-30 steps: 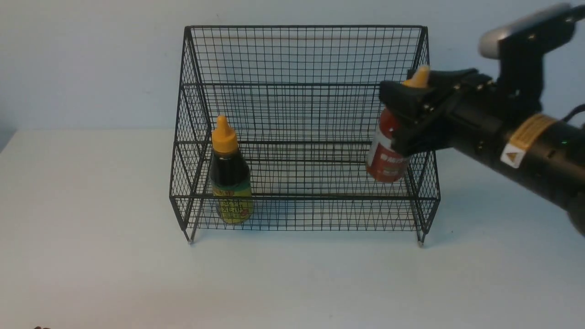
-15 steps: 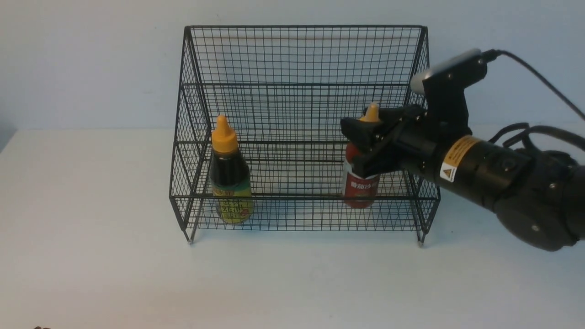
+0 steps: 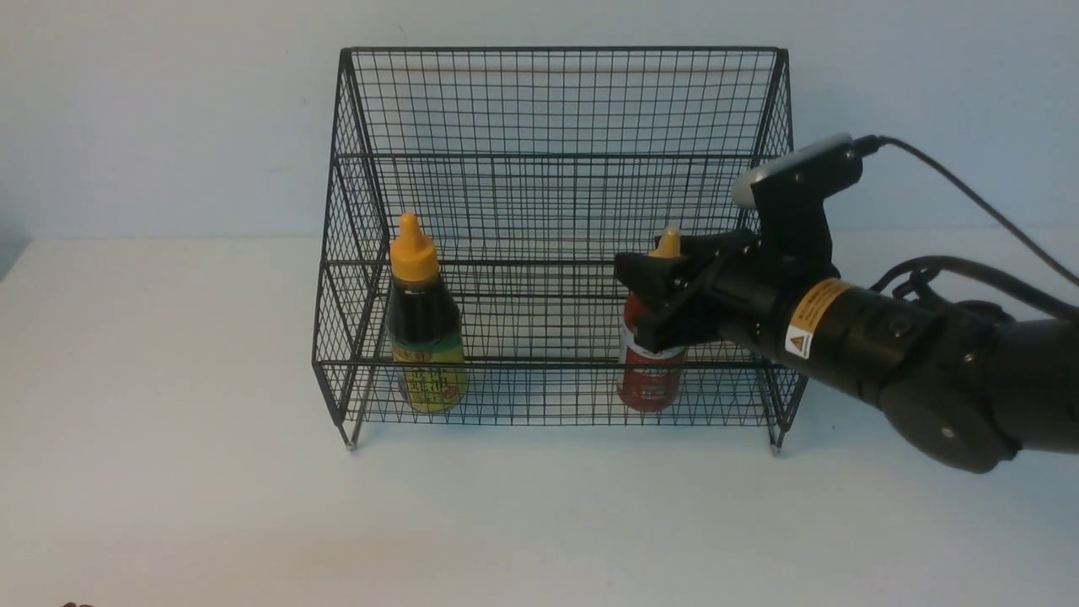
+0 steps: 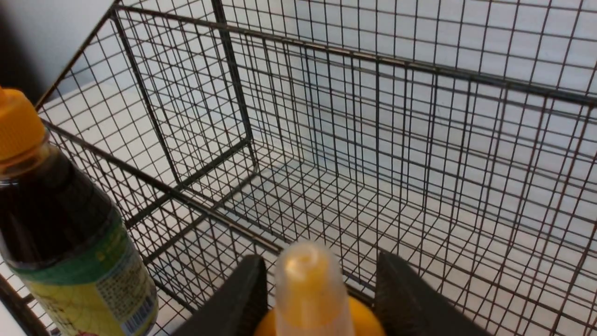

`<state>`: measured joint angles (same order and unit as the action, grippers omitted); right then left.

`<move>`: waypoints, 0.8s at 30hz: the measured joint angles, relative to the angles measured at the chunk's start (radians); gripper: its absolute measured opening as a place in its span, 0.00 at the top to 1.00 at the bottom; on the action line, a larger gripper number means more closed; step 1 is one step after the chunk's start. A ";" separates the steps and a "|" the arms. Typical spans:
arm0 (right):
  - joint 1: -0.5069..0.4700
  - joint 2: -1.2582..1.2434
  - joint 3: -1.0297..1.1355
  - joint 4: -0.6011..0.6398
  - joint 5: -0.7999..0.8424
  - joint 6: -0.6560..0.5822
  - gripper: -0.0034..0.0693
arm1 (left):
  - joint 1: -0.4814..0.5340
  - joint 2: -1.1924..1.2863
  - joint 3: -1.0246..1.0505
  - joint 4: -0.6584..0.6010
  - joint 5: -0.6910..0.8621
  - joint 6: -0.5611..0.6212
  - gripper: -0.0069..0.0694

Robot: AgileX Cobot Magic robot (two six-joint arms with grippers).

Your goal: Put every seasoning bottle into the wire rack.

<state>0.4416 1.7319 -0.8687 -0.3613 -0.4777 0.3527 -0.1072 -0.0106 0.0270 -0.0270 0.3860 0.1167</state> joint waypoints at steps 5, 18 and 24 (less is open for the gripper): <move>0.000 -0.030 -0.002 0.000 -0.026 0.007 0.42 | 0.000 0.000 0.000 0.000 0.000 0.000 0.92; 0.002 -0.434 0.005 0.029 0.411 0.030 0.46 | 0.000 0.000 0.000 0.000 0.000 0.000 0.92; -0.037 -0.832 0.142 0.209 0.636 -0.160 0.91 | 0.000 0.000 0.000 0.000 0.000 0.000 0.92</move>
<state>0.4046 0.8997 -0.7270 -0.1524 0.1583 0.1925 -0.1072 -0.0106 0.0270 -0.0270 0.3860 0.1167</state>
